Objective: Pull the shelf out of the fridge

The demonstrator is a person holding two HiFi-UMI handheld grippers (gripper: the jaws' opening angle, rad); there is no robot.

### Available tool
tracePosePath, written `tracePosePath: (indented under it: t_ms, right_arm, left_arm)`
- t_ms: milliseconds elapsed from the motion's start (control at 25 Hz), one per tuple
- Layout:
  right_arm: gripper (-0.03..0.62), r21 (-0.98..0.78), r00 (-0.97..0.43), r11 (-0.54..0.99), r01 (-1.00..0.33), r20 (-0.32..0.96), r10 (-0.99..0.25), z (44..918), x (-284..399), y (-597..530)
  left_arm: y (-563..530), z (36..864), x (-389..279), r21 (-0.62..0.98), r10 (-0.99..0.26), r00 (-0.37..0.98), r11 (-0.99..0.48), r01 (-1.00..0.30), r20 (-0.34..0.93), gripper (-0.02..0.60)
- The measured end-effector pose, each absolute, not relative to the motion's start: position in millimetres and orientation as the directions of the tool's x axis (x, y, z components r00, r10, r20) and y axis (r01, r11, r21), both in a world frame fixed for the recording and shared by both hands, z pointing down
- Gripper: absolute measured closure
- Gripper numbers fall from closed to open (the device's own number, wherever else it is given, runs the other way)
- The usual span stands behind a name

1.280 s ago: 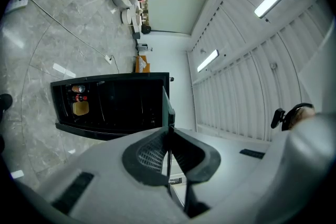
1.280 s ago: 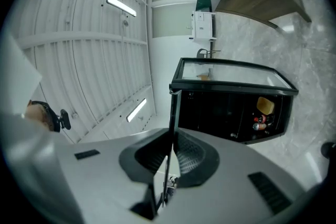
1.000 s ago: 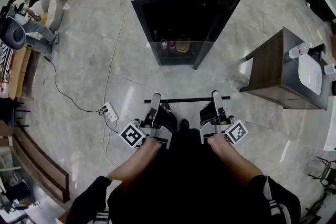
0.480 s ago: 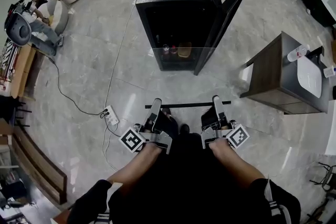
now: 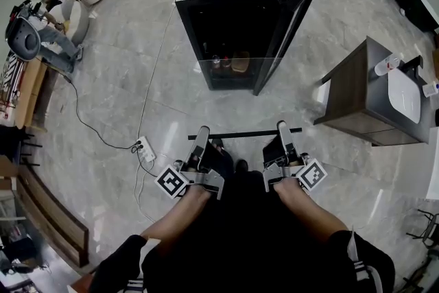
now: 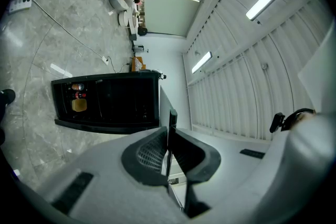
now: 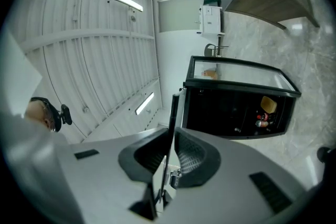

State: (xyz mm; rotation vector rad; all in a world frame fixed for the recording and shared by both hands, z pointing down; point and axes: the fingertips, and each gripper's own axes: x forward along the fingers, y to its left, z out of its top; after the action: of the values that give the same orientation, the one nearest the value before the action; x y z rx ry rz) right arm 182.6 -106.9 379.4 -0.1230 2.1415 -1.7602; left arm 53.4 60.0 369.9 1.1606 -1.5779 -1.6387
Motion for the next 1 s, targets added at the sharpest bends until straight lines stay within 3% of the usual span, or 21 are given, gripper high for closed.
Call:
tracePosePath:
  t_ms: [1000]
  right_arm:
    - [0.551, -0.952, -0.93, 0.242, 0.189, -0.252, -0.267, 370, 177, -99]
  left_arm:
    - [71, 363, 50, 0.971, -0.854, -0.469, -0.162, -0.175, -0.227, 0.549]
